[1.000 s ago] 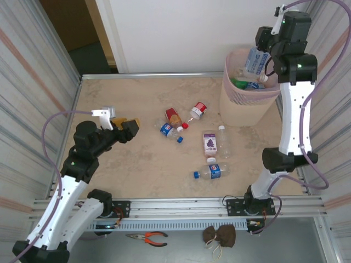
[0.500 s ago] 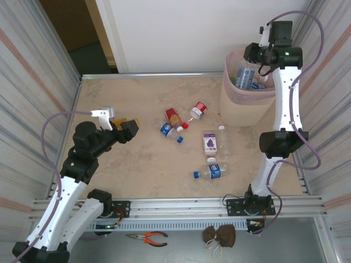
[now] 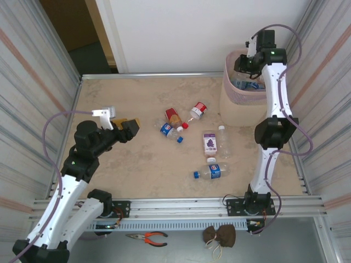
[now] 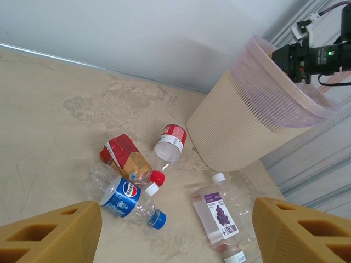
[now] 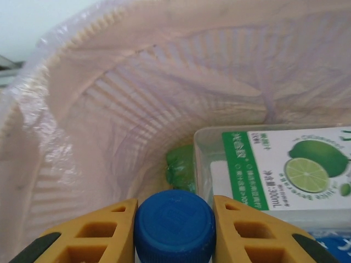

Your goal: Put the plastic bottles in the bin

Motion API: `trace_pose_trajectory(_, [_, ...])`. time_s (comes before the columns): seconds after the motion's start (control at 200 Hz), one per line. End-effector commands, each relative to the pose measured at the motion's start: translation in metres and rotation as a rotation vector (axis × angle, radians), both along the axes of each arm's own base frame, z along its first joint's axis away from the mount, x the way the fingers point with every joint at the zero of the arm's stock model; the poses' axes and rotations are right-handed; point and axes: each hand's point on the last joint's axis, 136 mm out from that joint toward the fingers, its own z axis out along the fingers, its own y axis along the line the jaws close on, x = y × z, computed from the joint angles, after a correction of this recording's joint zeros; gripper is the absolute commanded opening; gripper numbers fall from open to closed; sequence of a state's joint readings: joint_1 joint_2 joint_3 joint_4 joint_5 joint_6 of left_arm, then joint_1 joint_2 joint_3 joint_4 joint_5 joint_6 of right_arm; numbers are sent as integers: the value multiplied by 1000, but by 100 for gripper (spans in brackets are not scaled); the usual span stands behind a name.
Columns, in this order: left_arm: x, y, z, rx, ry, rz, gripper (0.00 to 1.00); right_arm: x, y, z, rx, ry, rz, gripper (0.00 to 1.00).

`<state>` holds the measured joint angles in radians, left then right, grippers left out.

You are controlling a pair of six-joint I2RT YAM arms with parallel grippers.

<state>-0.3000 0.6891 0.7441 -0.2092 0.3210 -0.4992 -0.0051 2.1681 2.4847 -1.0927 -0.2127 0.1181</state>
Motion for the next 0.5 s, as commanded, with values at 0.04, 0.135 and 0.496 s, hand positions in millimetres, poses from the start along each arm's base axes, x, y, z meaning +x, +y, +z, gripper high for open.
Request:
trace_pose_trajectory(0.04, [0,0,8,-20,-13,-3,73,3,18,-23,47,57,74,30])
trace_pose_trajectory(0.135, [1,0,7,-17,-11,-2,73,7,20,-42,56,96,79,31])
trace_pose_trajectory(0.496, [6,-2,4,-21,5,-6,73,10,10,-50,51,114,38,41])
